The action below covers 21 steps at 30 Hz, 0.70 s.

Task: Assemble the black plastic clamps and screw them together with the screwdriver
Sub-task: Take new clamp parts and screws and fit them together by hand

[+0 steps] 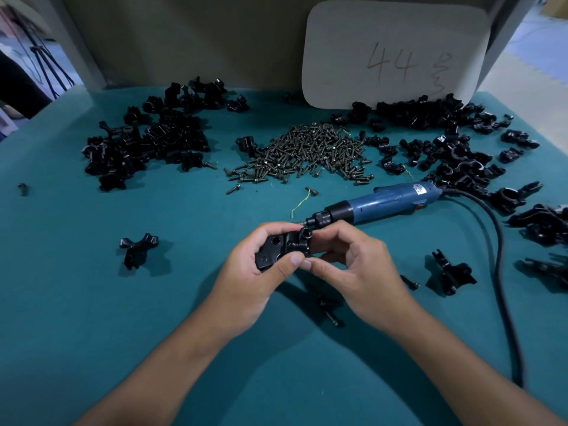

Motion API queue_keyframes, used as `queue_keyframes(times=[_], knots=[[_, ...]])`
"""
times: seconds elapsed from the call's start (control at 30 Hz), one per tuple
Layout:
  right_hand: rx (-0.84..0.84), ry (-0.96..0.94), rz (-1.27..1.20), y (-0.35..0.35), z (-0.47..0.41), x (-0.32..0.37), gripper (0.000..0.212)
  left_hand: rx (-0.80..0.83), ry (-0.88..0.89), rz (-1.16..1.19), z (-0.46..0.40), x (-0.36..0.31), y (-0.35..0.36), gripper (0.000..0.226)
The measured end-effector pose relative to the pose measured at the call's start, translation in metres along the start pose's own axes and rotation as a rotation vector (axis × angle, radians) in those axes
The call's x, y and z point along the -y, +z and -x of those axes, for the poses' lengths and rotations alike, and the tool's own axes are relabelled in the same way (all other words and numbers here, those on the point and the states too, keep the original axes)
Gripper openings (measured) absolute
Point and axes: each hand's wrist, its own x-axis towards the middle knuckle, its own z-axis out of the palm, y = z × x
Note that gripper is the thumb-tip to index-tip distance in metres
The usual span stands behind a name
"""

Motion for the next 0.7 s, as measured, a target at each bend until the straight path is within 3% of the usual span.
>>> queue_keyframes(times=[0.7], knots=[[0.003, -0.012, -0.002, -0.001, -0.0009, 0.0012, 0.022, -0.004, 0.024, 0.032, -0.0005, 0.0002, 0.0002, 0.03]])
